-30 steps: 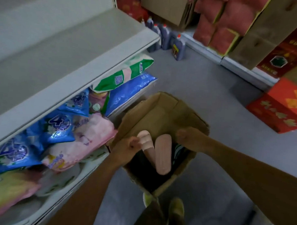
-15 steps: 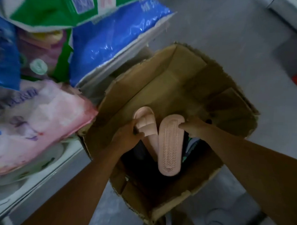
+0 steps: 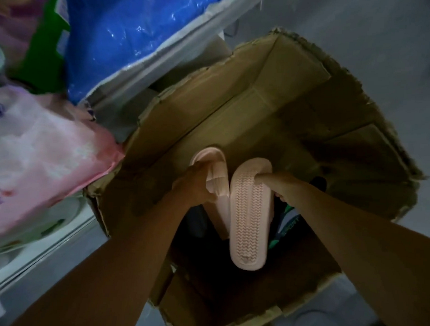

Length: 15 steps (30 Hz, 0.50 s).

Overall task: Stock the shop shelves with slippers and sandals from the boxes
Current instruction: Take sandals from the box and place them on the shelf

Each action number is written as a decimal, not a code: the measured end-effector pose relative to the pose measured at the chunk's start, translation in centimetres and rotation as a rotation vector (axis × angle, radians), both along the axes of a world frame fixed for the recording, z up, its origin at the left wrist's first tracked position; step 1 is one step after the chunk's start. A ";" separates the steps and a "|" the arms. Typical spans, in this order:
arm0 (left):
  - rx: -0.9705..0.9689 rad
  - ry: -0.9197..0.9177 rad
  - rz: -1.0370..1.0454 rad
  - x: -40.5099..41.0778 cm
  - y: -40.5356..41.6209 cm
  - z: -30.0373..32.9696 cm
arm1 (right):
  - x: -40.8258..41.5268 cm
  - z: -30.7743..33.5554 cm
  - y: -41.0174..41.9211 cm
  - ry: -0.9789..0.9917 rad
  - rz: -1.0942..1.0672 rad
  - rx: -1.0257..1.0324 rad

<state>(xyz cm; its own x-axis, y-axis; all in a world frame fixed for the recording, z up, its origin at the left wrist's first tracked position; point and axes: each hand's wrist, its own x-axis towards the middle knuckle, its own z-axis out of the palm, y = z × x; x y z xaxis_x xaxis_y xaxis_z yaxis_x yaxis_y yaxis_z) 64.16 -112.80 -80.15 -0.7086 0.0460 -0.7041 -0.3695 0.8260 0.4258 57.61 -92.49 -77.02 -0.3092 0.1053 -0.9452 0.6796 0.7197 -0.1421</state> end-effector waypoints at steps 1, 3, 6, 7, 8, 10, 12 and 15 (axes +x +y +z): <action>-0.008 0.006 -0.012 0.0 -0.1 -0.1 | 0.0 0.2 -0.2 0.009 -0.021 -0.016; -0.038 0.014 -0.029 0.0 -0.3 -0.2 | -0.1 0.3 -0.3 0.025 -0.036 -0.055; -0.047 0.003 -0.003 0.2 -0.6 -0.2 | -0.3 0.6 -0.6 0.073 0.003 -0.090; -0.036 0.000 0.010 0.3 -0.7 -0.2 | -0.6 0.5 -0.8 0.129 0.071 -0.077; -0.031 -0.002 0.018 0.4 -0.8 -0.2 | -1.0 0.7 -1.0 0.205 0.130 -0.057; -0.054 0.005 0.013 0.5 -1.0 -0.2 | -2.4 1.3 -1.7 0.364 0.244 -0.007; -0.089 0.025 -0.013 0.5 -1.0 -0.2 | -4.3 2.3 -2.8 0.513 0.450 0.102; -0.139 0.041 0.017 0.4 -1.0 -0.3 | -7.1 3.8 -5.6 0.692 0.748 0.242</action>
<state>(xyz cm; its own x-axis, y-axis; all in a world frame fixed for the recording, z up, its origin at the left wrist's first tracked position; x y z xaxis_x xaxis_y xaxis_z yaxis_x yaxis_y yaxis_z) 64.55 -113.79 -80.47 -0.7366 -0.0620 -0.6734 -0.3683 0.8719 0.3226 50.55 -98.04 -73.22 -0.8385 -0.1736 -0.5165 -0.1259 0.9840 -0.1263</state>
